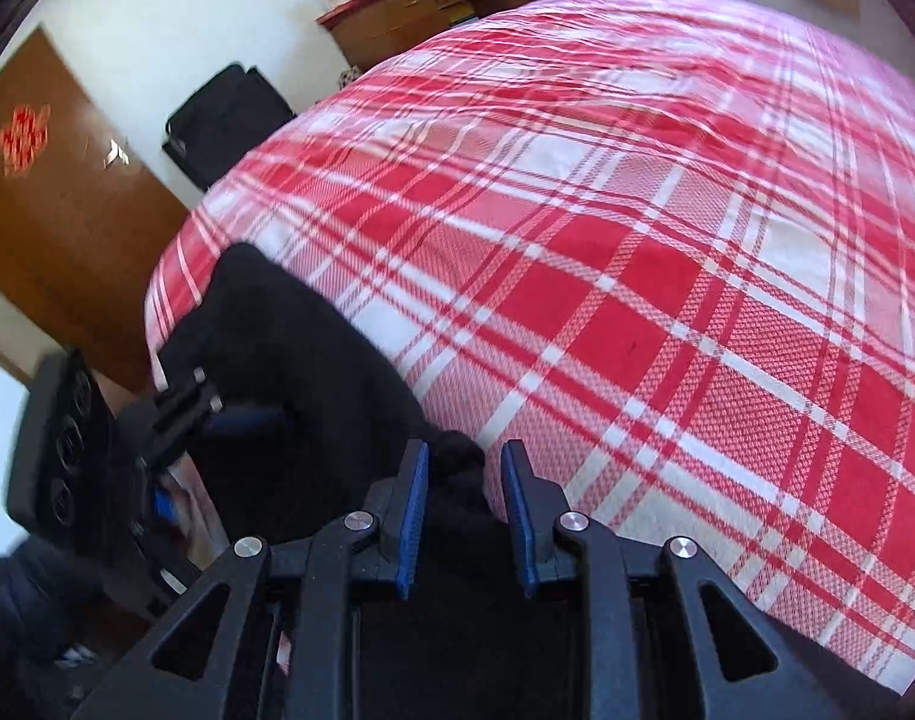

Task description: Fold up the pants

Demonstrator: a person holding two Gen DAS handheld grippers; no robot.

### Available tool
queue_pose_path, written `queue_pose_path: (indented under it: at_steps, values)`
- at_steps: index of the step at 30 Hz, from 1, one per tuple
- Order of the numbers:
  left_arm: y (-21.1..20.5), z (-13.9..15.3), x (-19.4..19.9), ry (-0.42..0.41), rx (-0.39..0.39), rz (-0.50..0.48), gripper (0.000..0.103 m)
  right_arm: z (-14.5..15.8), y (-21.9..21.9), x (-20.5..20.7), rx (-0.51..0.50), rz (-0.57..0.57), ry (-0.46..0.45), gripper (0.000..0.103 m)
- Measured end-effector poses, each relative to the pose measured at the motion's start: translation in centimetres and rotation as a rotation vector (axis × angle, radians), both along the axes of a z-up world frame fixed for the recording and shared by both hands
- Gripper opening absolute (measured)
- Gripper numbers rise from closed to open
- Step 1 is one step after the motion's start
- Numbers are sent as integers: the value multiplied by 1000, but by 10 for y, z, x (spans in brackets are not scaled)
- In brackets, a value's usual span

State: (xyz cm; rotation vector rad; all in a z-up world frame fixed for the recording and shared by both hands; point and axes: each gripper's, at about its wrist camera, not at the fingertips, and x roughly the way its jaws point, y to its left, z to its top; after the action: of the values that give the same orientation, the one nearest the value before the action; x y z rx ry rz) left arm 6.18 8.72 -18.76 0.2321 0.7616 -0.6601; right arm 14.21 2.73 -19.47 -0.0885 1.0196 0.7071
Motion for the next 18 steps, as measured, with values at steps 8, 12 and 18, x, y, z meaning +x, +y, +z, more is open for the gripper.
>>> queue_pose_path:
  at_steps: [8, 12, 18]
  values:
    - [-1, -1, 0, 0, 1, 0, 81, -5, 8, -11, -50, 16, -77, 27]
    - [-1, -1, 1, -1, 0, 0, 81, -3, 12, -16, -64, 27, -108, 12]
    - [2, 4, 0, 15, -10, -12, 81, 26, 5, -15, -33, -31, -180, 5]
